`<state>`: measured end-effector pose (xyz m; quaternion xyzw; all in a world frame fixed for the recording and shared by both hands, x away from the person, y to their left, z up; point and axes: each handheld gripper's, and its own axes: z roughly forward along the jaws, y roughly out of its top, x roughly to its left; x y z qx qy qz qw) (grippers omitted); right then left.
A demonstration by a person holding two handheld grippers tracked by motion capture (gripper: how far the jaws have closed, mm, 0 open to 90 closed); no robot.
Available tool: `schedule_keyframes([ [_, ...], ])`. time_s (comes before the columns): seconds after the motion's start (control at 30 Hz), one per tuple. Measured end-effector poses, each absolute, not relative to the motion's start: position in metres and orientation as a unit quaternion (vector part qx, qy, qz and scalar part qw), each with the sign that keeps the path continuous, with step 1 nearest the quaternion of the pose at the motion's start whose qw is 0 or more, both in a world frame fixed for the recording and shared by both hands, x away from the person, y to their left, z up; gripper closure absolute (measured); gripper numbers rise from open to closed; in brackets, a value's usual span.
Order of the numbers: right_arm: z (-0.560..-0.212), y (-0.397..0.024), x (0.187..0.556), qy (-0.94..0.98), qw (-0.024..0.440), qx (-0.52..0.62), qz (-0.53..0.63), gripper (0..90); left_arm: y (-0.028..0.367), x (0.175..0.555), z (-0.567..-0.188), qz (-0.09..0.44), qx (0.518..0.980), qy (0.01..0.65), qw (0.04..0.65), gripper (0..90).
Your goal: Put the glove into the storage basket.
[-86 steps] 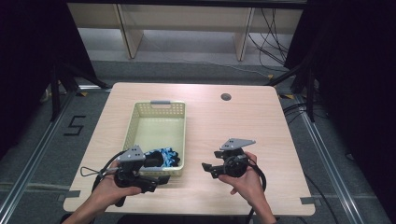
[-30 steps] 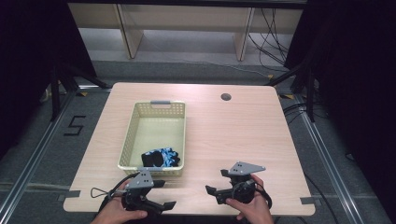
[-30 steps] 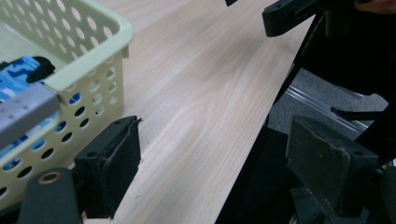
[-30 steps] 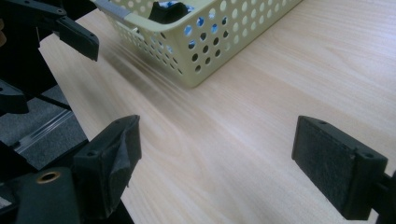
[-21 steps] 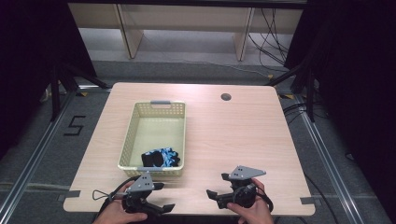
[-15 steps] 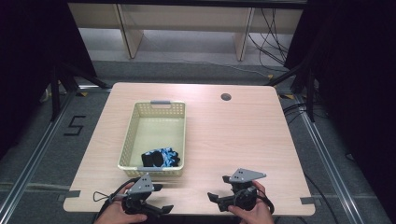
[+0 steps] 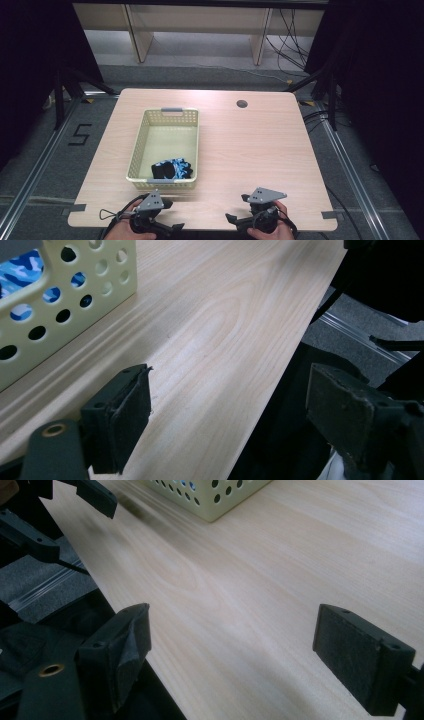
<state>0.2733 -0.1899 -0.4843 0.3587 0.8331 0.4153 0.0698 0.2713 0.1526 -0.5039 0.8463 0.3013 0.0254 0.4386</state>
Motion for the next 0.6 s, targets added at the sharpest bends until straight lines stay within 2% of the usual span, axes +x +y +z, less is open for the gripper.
schedule_keyframes([
  [0.6, -0.4886, -0.1931, 0.2716, 0.838, 0.081, 0.362, 0.401, 16.8, 0.1531, 0.2722, -0.5061, 0.031, 0.849, 0.298, 0.434, 18.2],
])
